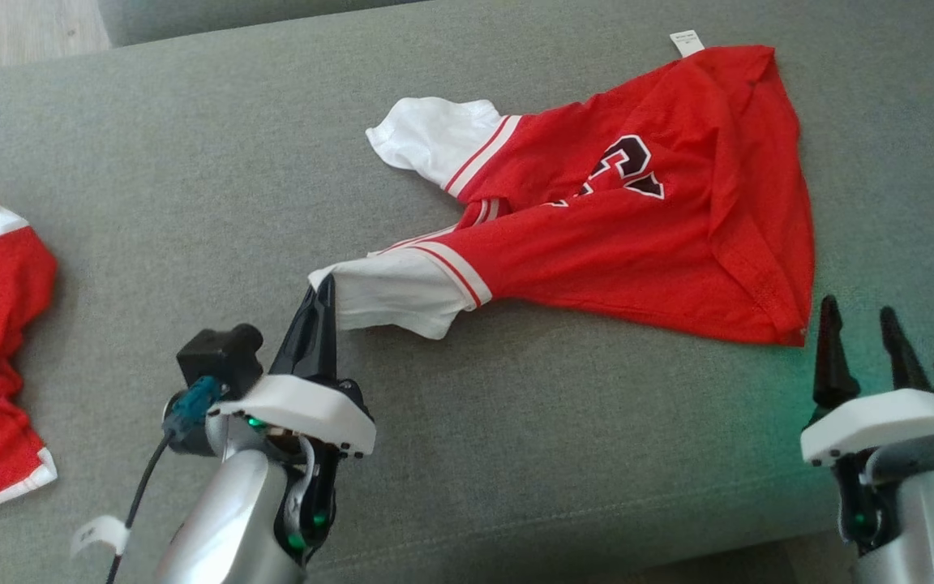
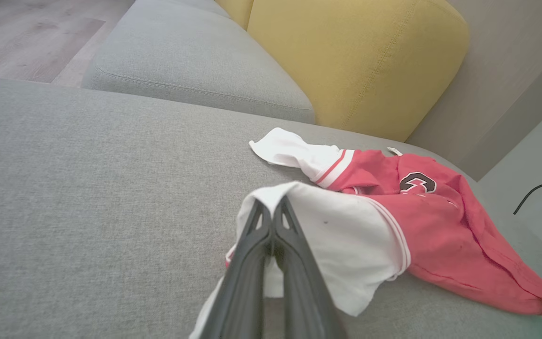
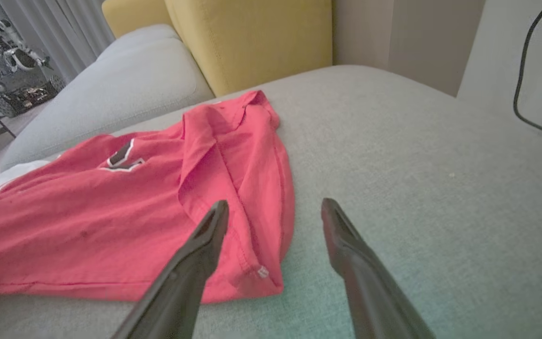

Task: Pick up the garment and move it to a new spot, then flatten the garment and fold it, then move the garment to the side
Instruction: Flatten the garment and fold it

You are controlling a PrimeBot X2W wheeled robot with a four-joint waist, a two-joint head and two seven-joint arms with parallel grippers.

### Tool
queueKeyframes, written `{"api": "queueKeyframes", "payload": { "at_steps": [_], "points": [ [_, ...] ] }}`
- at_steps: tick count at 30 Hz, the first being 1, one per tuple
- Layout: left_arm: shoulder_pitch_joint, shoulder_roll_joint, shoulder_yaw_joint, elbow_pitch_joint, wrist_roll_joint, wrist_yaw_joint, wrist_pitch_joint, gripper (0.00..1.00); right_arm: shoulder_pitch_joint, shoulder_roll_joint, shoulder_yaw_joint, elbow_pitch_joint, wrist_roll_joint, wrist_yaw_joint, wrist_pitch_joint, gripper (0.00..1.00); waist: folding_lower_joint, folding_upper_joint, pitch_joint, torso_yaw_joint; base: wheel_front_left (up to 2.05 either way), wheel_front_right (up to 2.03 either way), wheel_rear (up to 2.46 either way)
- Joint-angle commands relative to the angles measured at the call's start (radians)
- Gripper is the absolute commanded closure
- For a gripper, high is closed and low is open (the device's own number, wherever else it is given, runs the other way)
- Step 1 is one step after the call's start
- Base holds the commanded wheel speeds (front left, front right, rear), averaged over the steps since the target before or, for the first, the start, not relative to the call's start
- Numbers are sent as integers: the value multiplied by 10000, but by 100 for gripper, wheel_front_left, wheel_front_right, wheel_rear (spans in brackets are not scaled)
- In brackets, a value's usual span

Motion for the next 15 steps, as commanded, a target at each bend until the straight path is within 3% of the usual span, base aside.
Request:
{"api": "queueKeyframes", "payload": {
  "at_steps": [1,15],
  "points": [
    [-272,42,427,-412,102,-47,-124,100,-429,-10,190,-170,21,75,52,0,0,0,36,22,0,0,0],
    [-323,-45,407,-259,269,-405,-125,100,-1014,30,605,1844,38,75,-203,0,0,0,361,143,0,0,0]
  ]
}}
